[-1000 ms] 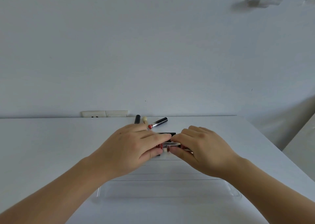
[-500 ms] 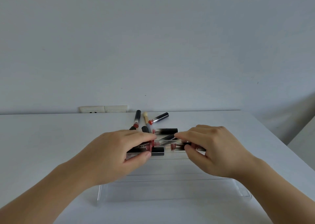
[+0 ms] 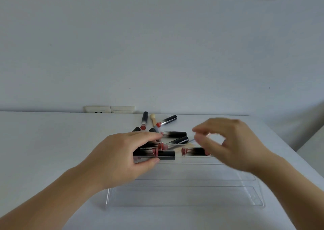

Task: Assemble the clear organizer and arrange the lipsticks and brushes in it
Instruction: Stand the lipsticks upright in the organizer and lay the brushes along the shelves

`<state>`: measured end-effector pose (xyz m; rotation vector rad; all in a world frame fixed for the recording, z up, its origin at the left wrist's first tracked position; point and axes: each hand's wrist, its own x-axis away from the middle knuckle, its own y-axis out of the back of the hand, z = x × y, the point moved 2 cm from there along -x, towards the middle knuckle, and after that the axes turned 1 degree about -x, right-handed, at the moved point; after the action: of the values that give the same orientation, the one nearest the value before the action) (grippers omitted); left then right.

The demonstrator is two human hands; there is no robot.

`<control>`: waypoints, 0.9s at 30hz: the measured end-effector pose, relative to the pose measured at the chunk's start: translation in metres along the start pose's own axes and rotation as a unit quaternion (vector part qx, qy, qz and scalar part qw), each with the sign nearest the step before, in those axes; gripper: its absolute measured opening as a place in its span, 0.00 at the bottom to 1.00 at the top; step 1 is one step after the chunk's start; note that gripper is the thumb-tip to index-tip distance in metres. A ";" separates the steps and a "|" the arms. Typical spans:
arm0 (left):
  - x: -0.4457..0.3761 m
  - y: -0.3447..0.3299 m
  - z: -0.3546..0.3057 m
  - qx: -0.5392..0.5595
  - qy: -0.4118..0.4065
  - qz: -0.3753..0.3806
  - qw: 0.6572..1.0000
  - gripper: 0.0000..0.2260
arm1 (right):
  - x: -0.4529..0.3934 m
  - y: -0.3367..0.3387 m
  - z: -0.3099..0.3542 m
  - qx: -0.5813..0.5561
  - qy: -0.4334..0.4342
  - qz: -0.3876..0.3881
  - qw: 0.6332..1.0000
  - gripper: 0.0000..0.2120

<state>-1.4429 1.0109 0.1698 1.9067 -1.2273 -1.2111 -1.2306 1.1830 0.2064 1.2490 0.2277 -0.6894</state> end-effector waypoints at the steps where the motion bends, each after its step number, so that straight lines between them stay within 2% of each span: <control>1: 0.000 0.000 0.000 0.001 -0.003 -0.004 1.000 0.24 | -0.011 0.003 -0.004 -0.013 -0.030 0.005 0.999 0.15; 3: -0.002 0.001 -0.001 0.009 -0.008 -0.008 1.000 0.25 | -0.038 0.003 -0.015 -0.001 -0.067 0.069 0.995 0.18; 7: -0.004 0.008 -0.002 0.053 -0.008 -0.037 0.998 0.23 | -0.084 -0.024 -0.039 0.071 -0.070 0.267 0.959 0.31; 11: -0.016 0.019 0.015 0.135 0.039 -0.093 0.986 0.13 | -0.103 -0.061 -0.053 0.113 -0.071 0.361 0.923 0.43; 13: -0.034 0.025 0.035 0.110 0.097 -0.092 0.985 0.11 | -0.106 -0.073 -0.057 0.127 -0.076 0.384 0.911 0.45; 16: -0.061 0.021 0.065 -0.030 0.195 0.057 0.979 0.13 | -0.109 -0.081 -0.058 0.140 -0.077 0.392 0.906 0.39; 18: -0.071 0.011 0.076 -0.097 0.217 0.144 0.961 0.17 | -0.109 -0.081 -0.057 0.155 -0.069 0.393 0.904 0.34; 20: -0.074 0.003 0.082 -0.135 0.221 0.192 0.947 0.16 | -0.108 -0.080 -0.056 0.163 -0.060 0.391 0.904 0.28; 23: -0.073 -0.003 0.090 -0.160 0.218 0.207 0.940 0.11 | -0.104 -0.081 -0.057 0.156 -0.058 0.386 0.907 0.23; 27: -0.071 -0.004 0.093 -0.159 0.210 0.175 0.949 0.09 | -0.102 -0.085 -0.064 0.121 -0.082 0.390 0.909 0.17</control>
<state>-1.5370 1.0787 0.1538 1.5243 -1.0112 -0.7166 -1.3471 1.2659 0.1707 1.3679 -0.5001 -0.1173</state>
